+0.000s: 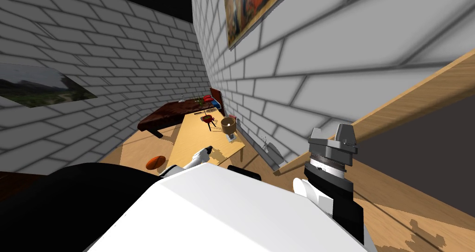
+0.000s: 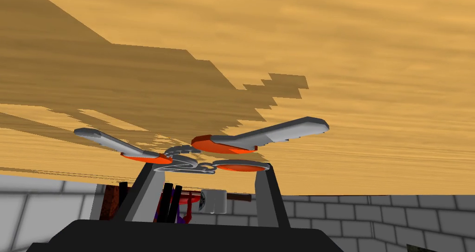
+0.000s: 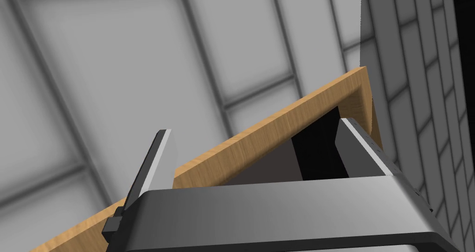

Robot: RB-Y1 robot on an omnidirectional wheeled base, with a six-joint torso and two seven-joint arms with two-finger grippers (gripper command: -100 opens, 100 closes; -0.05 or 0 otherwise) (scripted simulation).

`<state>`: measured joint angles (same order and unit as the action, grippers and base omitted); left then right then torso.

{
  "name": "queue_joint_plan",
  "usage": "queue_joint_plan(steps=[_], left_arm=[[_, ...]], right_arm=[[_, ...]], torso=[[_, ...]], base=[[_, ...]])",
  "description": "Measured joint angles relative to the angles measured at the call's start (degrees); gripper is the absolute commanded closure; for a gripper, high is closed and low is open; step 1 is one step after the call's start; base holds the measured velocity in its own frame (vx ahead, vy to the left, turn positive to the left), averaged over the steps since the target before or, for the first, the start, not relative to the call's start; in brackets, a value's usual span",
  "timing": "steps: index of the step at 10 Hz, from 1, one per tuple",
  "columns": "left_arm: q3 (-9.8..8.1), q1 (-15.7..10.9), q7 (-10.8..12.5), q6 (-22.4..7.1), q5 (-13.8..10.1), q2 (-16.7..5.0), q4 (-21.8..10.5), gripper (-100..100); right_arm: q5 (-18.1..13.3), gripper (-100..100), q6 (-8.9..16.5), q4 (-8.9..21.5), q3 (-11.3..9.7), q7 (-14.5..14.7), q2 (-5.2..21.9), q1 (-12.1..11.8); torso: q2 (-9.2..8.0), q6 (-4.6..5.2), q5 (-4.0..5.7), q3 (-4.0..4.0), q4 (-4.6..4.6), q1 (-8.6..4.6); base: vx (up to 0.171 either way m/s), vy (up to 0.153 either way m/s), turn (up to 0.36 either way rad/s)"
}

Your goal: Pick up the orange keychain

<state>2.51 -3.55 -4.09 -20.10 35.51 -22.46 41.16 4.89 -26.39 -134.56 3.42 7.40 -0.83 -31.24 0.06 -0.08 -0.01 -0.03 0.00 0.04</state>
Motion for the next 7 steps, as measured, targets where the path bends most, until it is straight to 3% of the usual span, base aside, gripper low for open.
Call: queue_joint_plan(steps=[3, 4, 5, 7], left_arm=[[0.0, -0.01, 0.0, 0.0, 0.0, 0.0, 0.01, 100], [0.0, -0.01, 0.0, 0.0, 0.0, 0.0, 0.01, 0], [0.0, -0.01, 0.0, 0.0, 0.0, 0.0, 0.01, 100], [-0.92, -0.83, -1.93, 1.83, -1.88, -1.29, -2.28, 100]], right_arm=[[0.0, 0, 0.0, 0.0, 0.0, 0.0, 0.0, 0.0], [0.0, 0, 0.0, 0.0, 0.0, 0.0, 0.0, 0.0], [0.0, 0, 0.0, 0.0, 0.0, 0.0, 0.0, 0.0], [0.0, 0, 0.0, 0.0, -0.01, 0.0, -0.01, 0.0]], torso=[[-0.01, 0.0, 0.0, 0.0, 0.0, -0.01], [-0.01, 0.0, 0.0, 0.0, 0.0, -0.01], [-0.01, 0.0, 0.0, 0.0, 0.0, -0.01], [-0.03, -0.01, 0.01, -0.01, -0.04, -0.22]], base=[[0.0, 0.0, 0.0], [0.0, 0.0, 0.0], [-0.019, -0.083, -0.042], [-0.015, -0.086, -0.008]])
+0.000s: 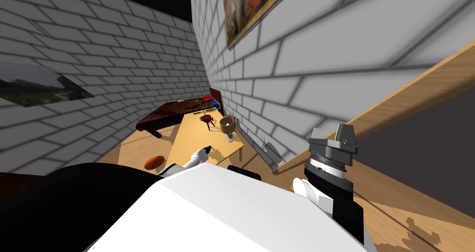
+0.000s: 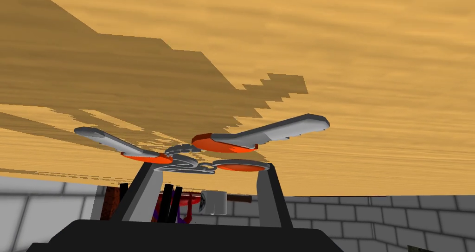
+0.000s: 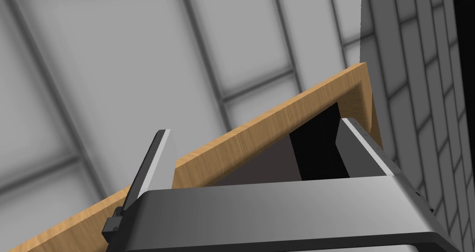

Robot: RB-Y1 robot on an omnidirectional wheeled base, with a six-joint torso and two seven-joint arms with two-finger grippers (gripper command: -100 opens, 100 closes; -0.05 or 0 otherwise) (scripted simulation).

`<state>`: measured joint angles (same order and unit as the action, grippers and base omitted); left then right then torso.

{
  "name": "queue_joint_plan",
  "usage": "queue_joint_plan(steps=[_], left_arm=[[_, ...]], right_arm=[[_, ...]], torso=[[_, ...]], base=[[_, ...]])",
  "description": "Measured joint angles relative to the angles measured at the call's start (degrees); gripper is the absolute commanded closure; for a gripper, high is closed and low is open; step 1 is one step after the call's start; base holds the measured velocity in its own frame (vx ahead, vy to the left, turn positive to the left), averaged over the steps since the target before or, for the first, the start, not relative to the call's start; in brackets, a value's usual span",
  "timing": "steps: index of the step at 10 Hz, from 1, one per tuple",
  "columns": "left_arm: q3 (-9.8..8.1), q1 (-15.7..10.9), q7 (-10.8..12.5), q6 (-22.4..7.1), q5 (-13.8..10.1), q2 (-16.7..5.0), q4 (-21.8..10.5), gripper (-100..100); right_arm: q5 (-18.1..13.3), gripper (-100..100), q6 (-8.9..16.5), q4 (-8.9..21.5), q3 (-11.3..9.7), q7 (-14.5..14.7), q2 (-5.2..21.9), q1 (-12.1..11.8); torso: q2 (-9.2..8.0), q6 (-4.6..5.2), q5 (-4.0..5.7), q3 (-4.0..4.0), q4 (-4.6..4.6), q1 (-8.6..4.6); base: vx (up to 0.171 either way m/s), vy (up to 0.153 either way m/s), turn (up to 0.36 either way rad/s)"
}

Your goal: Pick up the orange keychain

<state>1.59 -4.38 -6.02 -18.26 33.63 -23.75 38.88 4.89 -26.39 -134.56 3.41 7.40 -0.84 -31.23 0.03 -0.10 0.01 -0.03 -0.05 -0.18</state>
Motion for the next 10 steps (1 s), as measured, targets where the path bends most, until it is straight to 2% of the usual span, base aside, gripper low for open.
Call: queue_joint_plan(steps=[2, 4, 7, 9, 10], left_arm=[[-0.64, -0.8, -2.03, 1.68, -2.25, -1.24, -2.12, 100], [-1.6, -1.58, -2.79, 3.35, -2.43, -1.79, -4.36, 100], [-2.63, -2.6, -4.85, 5.63, -4.46, -3.14, -7.19, 100], [-3.82, -4.0, -5.44, 7.47, -4.27, -3.7, -10.25, 100], [-4.19, -4.25, -6.33, 8.37, -5.33, -4.3, -11.18, 100]], right_arm=[[0.0, 0, 0.0, 0.0, 0.0, 0.0, 0.0, 0.0], [0.0, 0, 0.0, 0.0, 0.0, 0.0, 0.0, 0.0], [0.0, 0, 0.0, 0.0, 0.0, 0.0, 0.0, 0.0], [0.0, 0, 0.0, 0.0, 0.0, 0.0, 0.0, 0.0], [0.0, 0, 0.0, 0.0, 0.0, 0.0, 0.0, 0.0]], torso=[[0.02, 0.0, 0.01, -0.01, 0.01, 0.03], [0.06, 0.0, -0.02, -0.03, 0.0, 0.17], [0.07, -0.01, -0.03, -0.03, 0.01, 0.13], [0.06, -0.01, -0.03, -0.02, 0.01, 0.19], [0.04, -0.01, -0.04, -0.01, 0.02, 0.13]], base=[[-0.012, -0.063, -0.016], [-0.009, -0.053, -0.025], [-0.002, -0.05, -0.007], [-0.009, -0.053, -0.024], [-0.023, -0.081, -0.018]])
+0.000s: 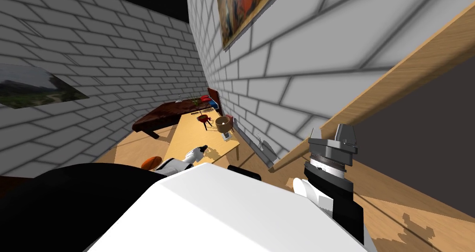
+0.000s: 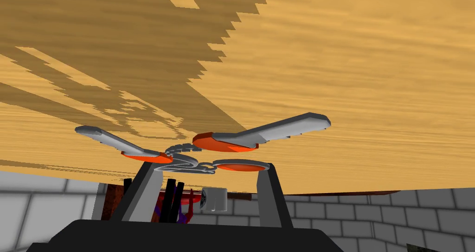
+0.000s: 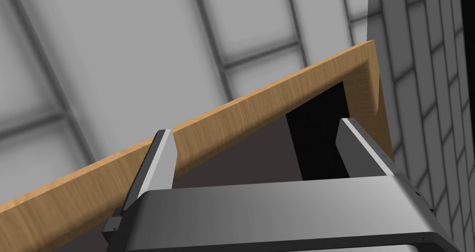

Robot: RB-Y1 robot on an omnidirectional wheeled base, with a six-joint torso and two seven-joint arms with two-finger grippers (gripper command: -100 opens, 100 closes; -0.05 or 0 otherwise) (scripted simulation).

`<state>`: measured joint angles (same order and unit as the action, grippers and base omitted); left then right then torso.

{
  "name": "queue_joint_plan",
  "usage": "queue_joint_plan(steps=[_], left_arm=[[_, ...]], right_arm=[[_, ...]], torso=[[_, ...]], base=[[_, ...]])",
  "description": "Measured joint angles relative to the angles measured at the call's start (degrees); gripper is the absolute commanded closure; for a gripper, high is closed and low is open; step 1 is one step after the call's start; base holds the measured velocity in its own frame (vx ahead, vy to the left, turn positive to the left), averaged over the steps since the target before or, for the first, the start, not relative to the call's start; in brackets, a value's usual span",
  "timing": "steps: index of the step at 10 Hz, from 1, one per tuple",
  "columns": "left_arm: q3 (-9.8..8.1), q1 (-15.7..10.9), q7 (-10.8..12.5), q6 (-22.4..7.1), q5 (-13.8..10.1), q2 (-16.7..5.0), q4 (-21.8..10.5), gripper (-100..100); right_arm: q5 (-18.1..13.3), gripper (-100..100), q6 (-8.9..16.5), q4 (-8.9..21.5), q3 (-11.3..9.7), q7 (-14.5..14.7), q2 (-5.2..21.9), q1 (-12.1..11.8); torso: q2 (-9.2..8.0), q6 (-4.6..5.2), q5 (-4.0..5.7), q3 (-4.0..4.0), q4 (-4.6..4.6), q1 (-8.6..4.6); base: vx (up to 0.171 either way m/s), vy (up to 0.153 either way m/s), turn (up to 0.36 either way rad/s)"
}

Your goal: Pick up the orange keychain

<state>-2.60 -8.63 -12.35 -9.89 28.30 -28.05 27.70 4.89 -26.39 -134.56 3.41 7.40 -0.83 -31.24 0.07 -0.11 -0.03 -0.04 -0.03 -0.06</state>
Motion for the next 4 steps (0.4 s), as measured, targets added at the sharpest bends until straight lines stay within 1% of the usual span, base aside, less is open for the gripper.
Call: queue_joint_plan(steps=[1, 2, 3, 4], left_arm=[[-2.15, -2.01, -0.32, 2.24, 1.63, -0.36, -4.04, 100], [-2.09, -1.89, -0.85, 3.08, 0.66, -0.85, -4.37, 100], [-1.01, -1.11, -1.45, 2.61, -1.22, -1.14, -3.06, 100], [-0.89, -1.04, -1.56, 2.47, -1.44, -1.15, -2.89, 0]], right_arm=[[0.0, 0, 0.0, 0.0, 0.0, 0.0, 0.0, 0.0], [0.0, 0, 0.0, 0.0, 0.0, 0.0, 0.0, 0.0], [0.0, 0, 0.0, 0.0, 0.0, 0.0, 0.0, 0.0], [0.0, 0, 0.0, 0.0, 0.01, 0.0, 0.01, 0.0]], torso=[[-0.04, 0.01, 0.01, 0.02, 0.0, -0.06], [-0.06, 0.0, 0.0, 0.03, 0.01, -0.02], [-0.02, 0.01, -0.01, 0.01, 0.01, 0.08], [0.02, 0.01, -0.02, -0.01, -0.01, 0.16]], base=[[-0.018, -0.062, -0.005], [0.001, -0.028, 0.005], [0.002, -0.009, 0.002], [0.0, 0.0, 0.0]])
